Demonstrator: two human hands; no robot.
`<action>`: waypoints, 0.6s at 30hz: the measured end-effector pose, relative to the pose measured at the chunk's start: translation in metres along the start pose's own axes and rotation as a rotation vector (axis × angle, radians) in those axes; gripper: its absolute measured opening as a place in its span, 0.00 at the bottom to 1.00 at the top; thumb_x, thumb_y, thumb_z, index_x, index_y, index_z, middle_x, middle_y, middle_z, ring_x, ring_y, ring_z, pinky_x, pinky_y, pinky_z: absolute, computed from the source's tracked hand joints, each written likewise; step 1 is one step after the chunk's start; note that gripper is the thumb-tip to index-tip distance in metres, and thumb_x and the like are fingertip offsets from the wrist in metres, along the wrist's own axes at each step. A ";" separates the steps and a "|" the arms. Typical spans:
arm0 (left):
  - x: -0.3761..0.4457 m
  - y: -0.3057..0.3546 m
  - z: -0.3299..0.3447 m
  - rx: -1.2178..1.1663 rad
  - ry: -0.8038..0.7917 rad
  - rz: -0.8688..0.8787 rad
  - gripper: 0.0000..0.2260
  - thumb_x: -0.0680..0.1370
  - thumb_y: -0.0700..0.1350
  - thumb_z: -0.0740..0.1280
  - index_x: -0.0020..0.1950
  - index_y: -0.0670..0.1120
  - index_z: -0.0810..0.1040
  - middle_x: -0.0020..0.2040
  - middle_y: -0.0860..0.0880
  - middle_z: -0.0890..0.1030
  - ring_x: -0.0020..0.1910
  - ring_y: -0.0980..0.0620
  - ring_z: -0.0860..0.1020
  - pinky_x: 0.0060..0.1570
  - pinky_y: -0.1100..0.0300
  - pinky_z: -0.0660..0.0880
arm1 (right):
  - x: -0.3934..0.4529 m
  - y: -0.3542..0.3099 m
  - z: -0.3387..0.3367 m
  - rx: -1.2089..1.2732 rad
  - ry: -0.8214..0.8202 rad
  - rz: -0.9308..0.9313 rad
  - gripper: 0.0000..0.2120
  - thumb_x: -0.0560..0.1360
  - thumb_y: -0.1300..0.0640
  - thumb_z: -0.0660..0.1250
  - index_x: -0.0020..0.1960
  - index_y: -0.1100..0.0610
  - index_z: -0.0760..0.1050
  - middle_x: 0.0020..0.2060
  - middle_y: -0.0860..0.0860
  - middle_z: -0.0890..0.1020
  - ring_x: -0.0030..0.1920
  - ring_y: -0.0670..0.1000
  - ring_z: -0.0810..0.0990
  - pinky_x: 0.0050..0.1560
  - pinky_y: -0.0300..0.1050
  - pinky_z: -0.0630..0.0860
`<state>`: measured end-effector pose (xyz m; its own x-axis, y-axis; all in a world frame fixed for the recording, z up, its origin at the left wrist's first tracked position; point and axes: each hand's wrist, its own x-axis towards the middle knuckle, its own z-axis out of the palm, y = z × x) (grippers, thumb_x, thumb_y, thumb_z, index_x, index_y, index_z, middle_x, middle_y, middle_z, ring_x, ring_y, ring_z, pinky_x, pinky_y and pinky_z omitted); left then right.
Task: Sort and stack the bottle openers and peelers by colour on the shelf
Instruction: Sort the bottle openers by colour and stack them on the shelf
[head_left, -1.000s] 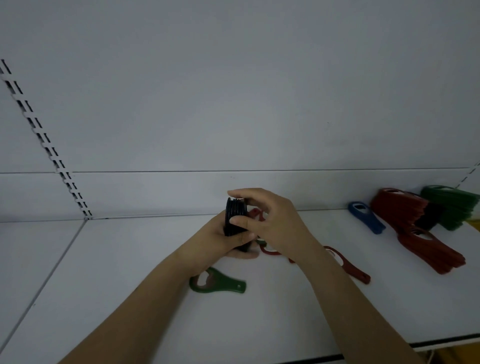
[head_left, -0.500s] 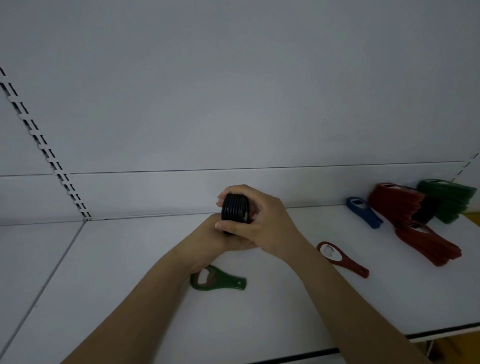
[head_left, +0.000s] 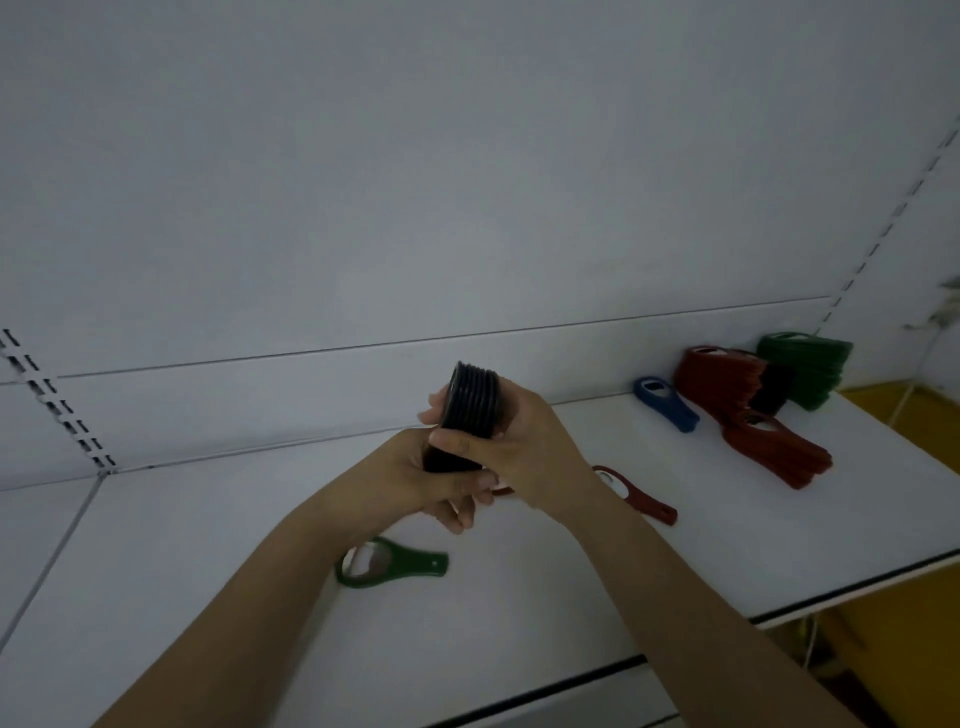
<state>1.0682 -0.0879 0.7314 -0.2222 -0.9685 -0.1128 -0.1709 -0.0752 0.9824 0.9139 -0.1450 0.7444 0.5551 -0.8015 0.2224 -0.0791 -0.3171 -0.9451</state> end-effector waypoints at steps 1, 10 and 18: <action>0.002 0.005 0.000 -0.011 -0.024 -0.010 0.05 0.76 0.41 0.71 0.51 0.43 0.82 0.41 0.44 0.84 0.37 0.48 0.81 0.39 0.57 0.79 | -0.002 -0.003 -0.008 0.042 0.035 -0.009 0.15 0.71 0.59 0.76 0.56 0.57 0.78 0.49 0.51 0.86 0.54 0.50 0.84 0.60 0.51 0.78; 0.066 0.007 0.040 0.324 0.101 0.060 0.09 0.81 0.41 0.65 0.57 0.52 0.79 0.44 0.50 0.85 0.43 0.56 0.84 0.52 0.54 0.81 | -0.053 -0.013 -0.133 -0.162 0.332 0.168 0.18 0.70 0.51 0.77 0.55 0.58 0.77 0.47 0.54 0.86 0.50 0.53 0.85 0.57 0.55 0.80; 0.137 0.006 0.113 0.657 0.057 0.290 0.09 0.80 0.44 0.65 0.59 0.53 0.79 0.54 0.53 0.78 0.53 0.58 0.76 0.56 0.67 0.70 | -0.107 -0.022 -0.276 -0.758 0.510 0.555 0.14 0.69 0.46 0.77 0.48 0.52 0.78 0.41 0.51 0.84 0.39 0.50 0.82 0.36 0.45 0.79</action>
<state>0.9280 -0.1944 0.7047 -0.2988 -0.9400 0.1644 -0.6587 0.3279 0.6772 0.6280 -0.1922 0.8069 -0.1146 -0.9923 0.0468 -0.8060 0.0653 -0.5883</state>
